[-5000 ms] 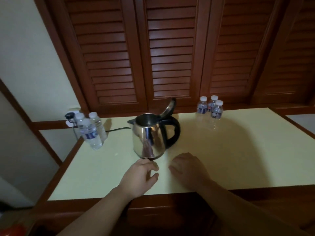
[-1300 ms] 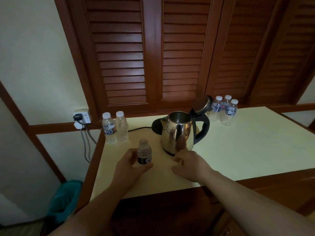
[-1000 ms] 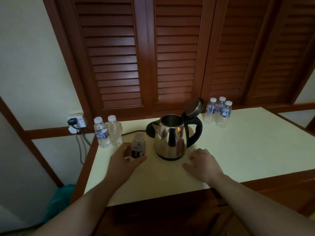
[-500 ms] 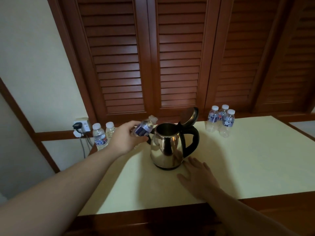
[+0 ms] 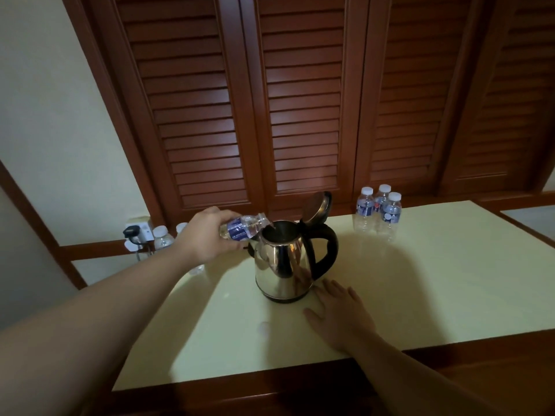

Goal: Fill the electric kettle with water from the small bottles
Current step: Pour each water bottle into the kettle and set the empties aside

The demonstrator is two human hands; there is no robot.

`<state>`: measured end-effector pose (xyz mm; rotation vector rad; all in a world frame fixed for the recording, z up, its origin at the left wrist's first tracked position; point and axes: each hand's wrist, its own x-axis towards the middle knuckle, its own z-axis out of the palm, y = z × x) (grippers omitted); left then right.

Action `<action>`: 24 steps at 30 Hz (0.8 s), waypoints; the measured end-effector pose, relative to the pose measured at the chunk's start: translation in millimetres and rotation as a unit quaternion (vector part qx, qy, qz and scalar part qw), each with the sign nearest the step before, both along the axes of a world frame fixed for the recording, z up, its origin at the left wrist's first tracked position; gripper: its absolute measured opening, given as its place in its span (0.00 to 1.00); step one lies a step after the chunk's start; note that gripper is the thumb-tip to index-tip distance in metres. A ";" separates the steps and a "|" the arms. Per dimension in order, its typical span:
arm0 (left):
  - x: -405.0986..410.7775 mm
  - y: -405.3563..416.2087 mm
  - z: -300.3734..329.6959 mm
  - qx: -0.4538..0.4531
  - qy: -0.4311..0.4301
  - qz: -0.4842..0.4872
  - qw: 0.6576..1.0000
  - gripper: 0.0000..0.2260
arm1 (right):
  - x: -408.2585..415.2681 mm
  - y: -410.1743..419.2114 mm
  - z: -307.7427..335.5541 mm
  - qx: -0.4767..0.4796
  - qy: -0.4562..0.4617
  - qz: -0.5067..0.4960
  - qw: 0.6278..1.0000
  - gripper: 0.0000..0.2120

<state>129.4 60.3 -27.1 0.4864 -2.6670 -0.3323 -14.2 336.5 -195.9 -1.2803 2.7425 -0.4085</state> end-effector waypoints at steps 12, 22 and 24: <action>-5.6 -3.6 32.2 -0.067 -0.049 -0.003 0.997 0.28 | -3.5 -1.4 -7.4 -0.013 -0.003 -0.008 1.000 0.37; -2.8 -1.9 40.0 -0.093 -0.067 -0.003 0.993 0.25 | -2.5 -2.1 -7.0 -0.014 -0.002 -0.011 1.000 0.36; -2.5 -2.1 41.1 -0.096 -0.073 -0.003 0.993 0.25 | -3.0 -2.5 -7.4 -0.012 -0.002 -0.011 1.000 0.36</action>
